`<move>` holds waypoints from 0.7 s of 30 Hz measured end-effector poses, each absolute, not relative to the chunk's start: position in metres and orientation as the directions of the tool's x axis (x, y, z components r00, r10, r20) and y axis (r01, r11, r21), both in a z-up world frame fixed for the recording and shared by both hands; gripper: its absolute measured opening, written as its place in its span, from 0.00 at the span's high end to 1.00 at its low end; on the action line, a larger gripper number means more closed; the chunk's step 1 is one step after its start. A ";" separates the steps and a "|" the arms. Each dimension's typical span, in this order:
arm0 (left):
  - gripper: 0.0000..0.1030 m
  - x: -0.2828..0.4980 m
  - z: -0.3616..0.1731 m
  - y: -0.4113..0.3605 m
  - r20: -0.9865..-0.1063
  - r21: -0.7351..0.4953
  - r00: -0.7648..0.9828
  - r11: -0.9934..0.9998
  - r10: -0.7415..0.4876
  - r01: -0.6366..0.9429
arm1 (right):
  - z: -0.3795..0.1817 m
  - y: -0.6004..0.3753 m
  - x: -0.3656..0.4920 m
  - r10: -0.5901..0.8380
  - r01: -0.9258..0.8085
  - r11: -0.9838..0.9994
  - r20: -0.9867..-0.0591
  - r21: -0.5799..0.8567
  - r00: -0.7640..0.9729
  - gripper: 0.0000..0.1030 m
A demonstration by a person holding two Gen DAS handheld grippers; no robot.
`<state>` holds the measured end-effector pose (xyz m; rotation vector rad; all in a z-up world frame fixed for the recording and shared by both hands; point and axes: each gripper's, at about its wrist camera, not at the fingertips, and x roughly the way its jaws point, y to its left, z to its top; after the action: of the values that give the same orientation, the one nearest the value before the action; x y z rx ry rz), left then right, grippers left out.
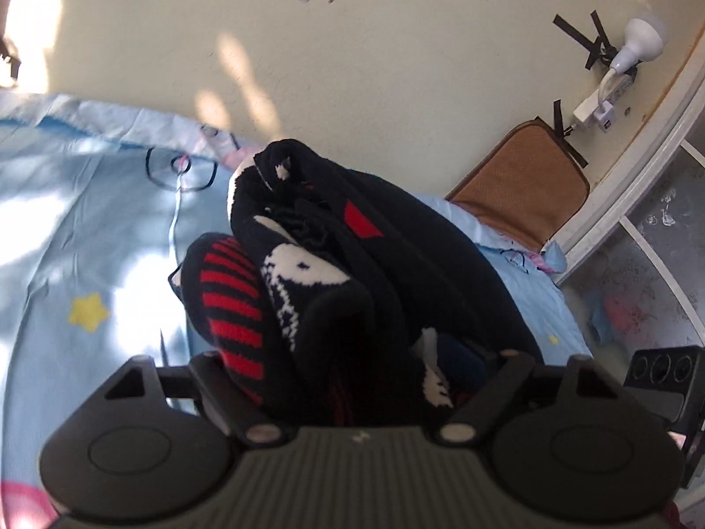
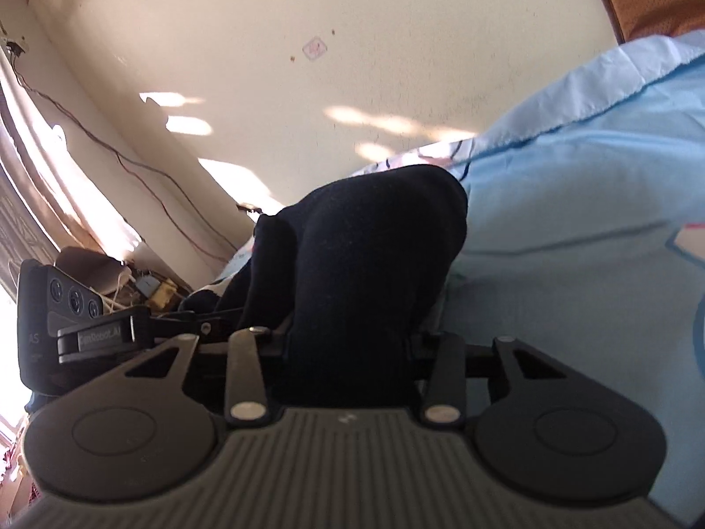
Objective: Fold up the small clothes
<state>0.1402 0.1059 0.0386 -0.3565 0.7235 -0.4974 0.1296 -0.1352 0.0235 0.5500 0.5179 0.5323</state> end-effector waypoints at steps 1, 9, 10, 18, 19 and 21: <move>0.19 0.148 0.046 0.102 -0.524 -0.467 0.652 0.825 -0.548 0.318 | 0.030 -0.138 0.136 0.574 -0.337 0.738 -0.282 0.585 0.769 0.57; 0.18 0.262 0.022 0.067 -0.579 -0.389 0.662 0.875 -0.477 0.290 | 0.016 -0.157 0.240 0.470 -0.233 0.795 -0.326 0.560 0.820 0.57; 0.18 0.273 0.012 0.064 -0.605 -0.380 0.652 0.885 -0.457 0.268 | 0.004 -0.156 0.253 0.453 -0.202 0.808 -0.365 0.553 0.813 0.57; 0.10 0.270 -0.011 0.062 -0.647 -0.333 0.670 0.926 -0.363 0.181 | -0.015 -0.162 0.266 0.433 -0.151 0.814 -0.412 0.561 0.802 0.38; 0.11 0.264 -0.007 0.064 -0.652 -0.327 0.672 0.930 -0.350 0.167 | -0.014 -0.163 0.262 0.420 -0.135 0.815 -0.415 0.563 0.807 0.35; 0.09 0.239 0.004 0.069 -0.656 -0.295 0.694 0.947 -0.297 0.126 | -0.010 -0.168 0.247 0.377 -0.079 0.819 -0.428 0.569 0.821 0.33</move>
<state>0.2394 0.0691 0.0041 -0.2353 0.7691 -0.2385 0.2471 -0.1679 -0.0096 0.5646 0.5594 0.2565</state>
